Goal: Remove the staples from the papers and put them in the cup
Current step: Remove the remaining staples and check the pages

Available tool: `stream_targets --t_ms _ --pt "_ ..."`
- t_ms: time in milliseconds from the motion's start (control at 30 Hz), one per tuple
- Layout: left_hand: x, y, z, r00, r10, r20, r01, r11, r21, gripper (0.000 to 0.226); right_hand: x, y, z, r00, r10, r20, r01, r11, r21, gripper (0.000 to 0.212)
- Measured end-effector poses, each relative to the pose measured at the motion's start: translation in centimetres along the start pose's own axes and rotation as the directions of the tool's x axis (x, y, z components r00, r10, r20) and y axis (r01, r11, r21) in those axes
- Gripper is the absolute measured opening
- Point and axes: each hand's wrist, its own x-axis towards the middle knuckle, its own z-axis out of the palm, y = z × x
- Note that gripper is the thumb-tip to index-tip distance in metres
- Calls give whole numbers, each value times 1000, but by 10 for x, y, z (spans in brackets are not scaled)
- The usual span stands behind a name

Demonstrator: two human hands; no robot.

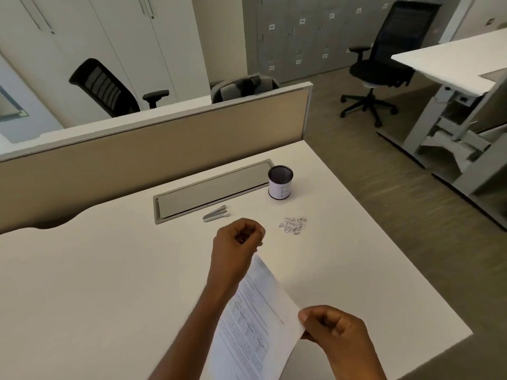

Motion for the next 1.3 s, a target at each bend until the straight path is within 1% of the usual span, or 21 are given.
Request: stream_targets --t_ms 67,133,200,267,333,433,533,667,767,800,867,933,1000,1067,1100,1133,1200,1233,1267,1300 --pt "36 -15 23 1000 10 28 -12 996 85 12 3 4 -7 1000 11 25 -9 996 -85 32" --pt "71 -32 48 998 5 64 -18 979 201 9 4 4 -14 998 29 60 -21 991 -133 32" --pt "102 -50 72 994 -5 108 -29 949 314 8 6 3 -20 996 49 77 -36 986 -160 30" --pt "127 -67 93 985 -3 170 -72 899 431 7 11 2 -24 997 51 65 -39 983 -179 31" --pt "148 -82 111 970 -7 244 -126 841 526 9 14 1 -28 998 62 27 -57 983 -174 30" --pt "175 -99 134 944 -22 329 -202 750 630 9 19 1 -34 995 99 -17 -100 990 -96 27" --pt "194 -109 148 924 -30 381 -261 677 688 8 23 3 -41 993 105 -48 -108 991 -77 25" --pt "212 -118 161 890 -19 456 -351 611 709 6 25 6 -48 992 109 -70 -114 991 -72 25" --pt "218 -118 165 862 -12 507 -411 569 712 11 26 8 -52 995 72 -64 -77 993 -90 29" --pt "218 -115 164 862 -18 507 -408 569 714 12 26 10 -53 997 51 -61 -57 994 -97 30" --pt "212 -105 156 879 31 476 -398 598 696 13 27 12 -53 998 25 -59 -31 994 -108 34" --pt "198 -87 139 909 108 402 -369 657 657 12 25 9 -50 997 19 -72 -26 994 -103 34" --pt "167 -61 114 946 187 264 -313 739 597 12 23 4 -46 998 9 -62 -12 998 -54 28" --pt "117 -31 83 964 248 90 -261 840 476 13 22 -2 -40 999 29 -40 -26 998 63 23" --pt "85 -17 66 958 288 6 -266 877 400 14 22 -6 -35 998 56 -38 -52 993 109 21" --pt "49 -7 50 951 308 -41 -278 903 327 17 24 -6 -30 998 59 -29 -53 985 166 19" --pt "-27 -3 31 937 343 -71 -319 919 229 25 20 -16 -15 999 51 2 -50 970 236 15" --pt "-60 -13 27 934 352 -67 -336 925 175 25 19 -20 -8 998 58 -3 -55 967 250 15" --pt "-84 -23 20 934 355 -46 -343 924 169 26 18 -20 -1 999 28 20 -32 966 258 14" --pt "-105 -39 15 918 394 -41 -381 908 175 34 17 -20 7 1000 11 15 -15 964 267 12"
